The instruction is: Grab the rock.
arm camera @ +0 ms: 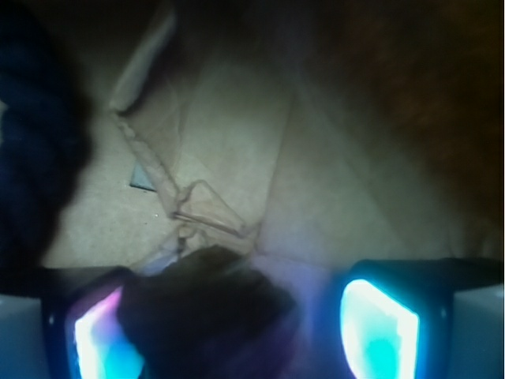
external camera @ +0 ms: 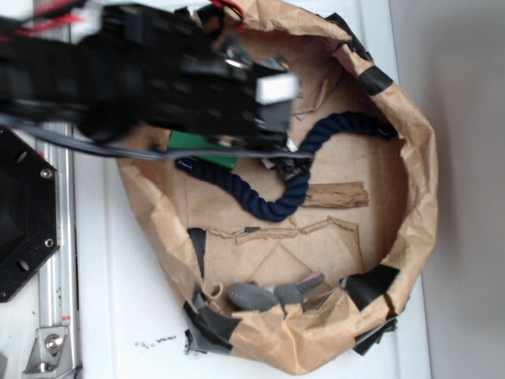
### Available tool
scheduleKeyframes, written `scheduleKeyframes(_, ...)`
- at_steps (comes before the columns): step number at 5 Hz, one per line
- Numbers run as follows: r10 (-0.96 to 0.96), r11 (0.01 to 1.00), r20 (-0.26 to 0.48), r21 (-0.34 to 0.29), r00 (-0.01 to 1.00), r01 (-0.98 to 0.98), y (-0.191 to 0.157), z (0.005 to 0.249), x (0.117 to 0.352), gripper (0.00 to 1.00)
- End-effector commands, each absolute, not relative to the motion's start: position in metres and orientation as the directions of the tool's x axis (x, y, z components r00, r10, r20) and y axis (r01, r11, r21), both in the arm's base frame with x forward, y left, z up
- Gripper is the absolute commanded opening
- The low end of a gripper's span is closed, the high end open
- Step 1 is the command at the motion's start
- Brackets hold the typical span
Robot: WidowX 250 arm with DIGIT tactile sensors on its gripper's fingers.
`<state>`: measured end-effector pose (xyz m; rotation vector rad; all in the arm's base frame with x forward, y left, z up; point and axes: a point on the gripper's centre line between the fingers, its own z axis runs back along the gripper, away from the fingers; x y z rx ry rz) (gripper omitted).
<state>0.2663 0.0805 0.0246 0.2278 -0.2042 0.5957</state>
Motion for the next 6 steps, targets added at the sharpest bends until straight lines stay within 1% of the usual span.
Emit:
scheduleKeyframes(1, 0.564, 0.771, 0.296, 0.145, 0.771, -0.62, 0.064, 0.052, 0.258, 0.0)
scheduleKeyframes(2, 0.54, 0.782, 0.369, 0.112, 0.757, -0.613, 0.062, 0.091, 0.254, 0.0)
scheduleKeyframes(3, 0.515, 0.823, 0.433, -0.009, 0.74, -0.567, 0.055, 0.14, 0.253, 0.0)
scheduleKeyframes(4, 0.493, 0.853, 0.406, -0.053, 0.769, -0.519, 0.047, 0.168, 0.262, 0.0)
scheduleKeyframes(5, 0.458, 0.884, 0.36, -0.085, 0.813, -0.461, 0.04, 0.174, 0.27, 0.0)
scheduleKeyframes(6, 0.444, 0.893, 0.344, -0.095, 0.827, -0.439, 0.033, 0.171, 0.277, 0.0)
